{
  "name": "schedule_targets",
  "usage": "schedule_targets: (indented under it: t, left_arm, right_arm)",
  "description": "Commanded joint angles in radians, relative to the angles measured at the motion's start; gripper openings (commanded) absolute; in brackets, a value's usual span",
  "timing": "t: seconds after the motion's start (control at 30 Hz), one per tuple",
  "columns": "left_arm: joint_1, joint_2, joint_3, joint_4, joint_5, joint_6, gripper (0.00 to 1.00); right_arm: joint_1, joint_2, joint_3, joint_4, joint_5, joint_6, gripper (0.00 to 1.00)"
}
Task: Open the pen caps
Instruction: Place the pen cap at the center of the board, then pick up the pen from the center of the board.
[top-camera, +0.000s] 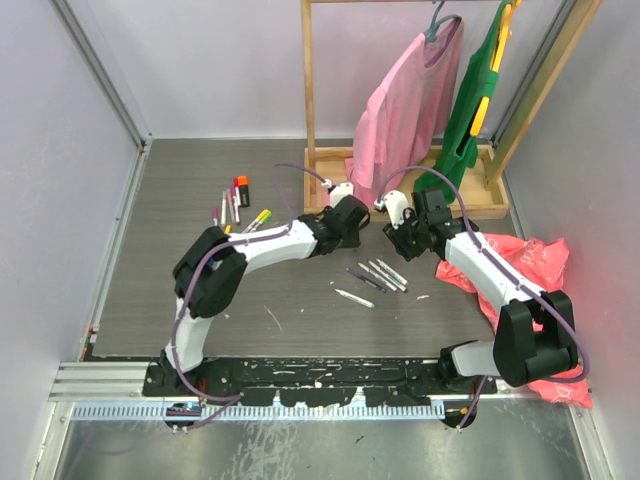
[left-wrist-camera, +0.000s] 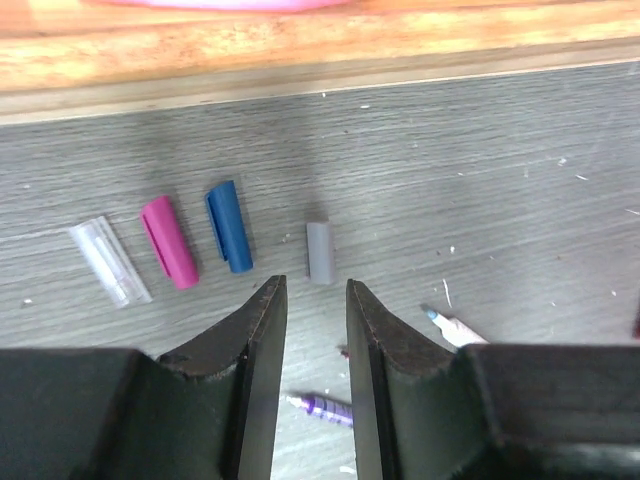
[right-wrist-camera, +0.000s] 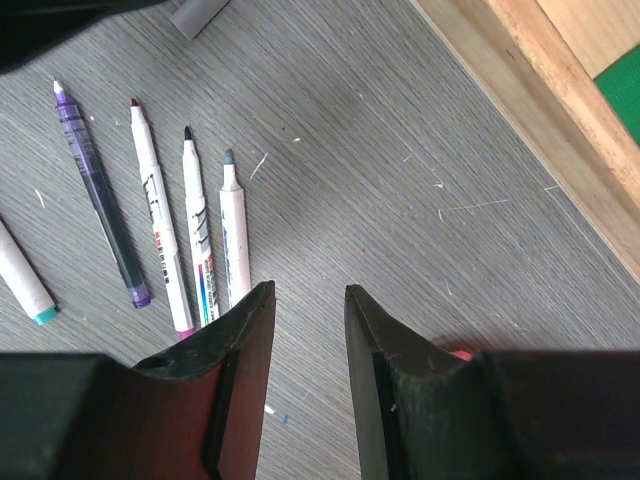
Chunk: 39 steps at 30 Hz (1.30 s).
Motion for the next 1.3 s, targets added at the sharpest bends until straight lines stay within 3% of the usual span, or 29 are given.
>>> schedule_targets:
  t: [0.0,0.27,0.6,0.67,0.97,1.07,1.27]
  left_arm:
    - [-0.002,-0.138,-0.058,0.098,0.01,0.083,0.32]
    - [0.003,-0.245,-0.162,0.127,0.047,0.298,0.38]
    - [0.022,-0.388,-0.258,0.044,-0.021,0.653,0.77]
    - [0.042,-0.411,-0.294,0.029,-0.025,0.693,0.8]
    - [0.3,-0.534,-0.437,0.037,0.266,0.697,0.87]
    - [0.388,-0.551,-0.457,0.027,0.316,0.7,0.92]
    - [0.526,-0.519,-0.446,-0.012,0.374,0.691,0.91]
  right_arm:
    - [0.002,-0.031,0.0,0.02,-0.022,-0.009,0.4]
    - [0.002,-0.031,0.001,0.011,-0.042,-0.016,0.4]
    - [0.002,-0.031,0.003,0.004,-0.054,-0.022,0.4]
    - [0.002,-0.03,0.003,0.004,-0.054,-0.023,0.4]
    - [0.002,-0.02,0.003,0.002,-0.057,-0.024,0.4]
    - [0.003,-0.018,0.003,0.001,-0.058,-0.025,0.4]
    - [0.001,-0.016,0.003,-0.002,-0.061,-0.026,0.4]
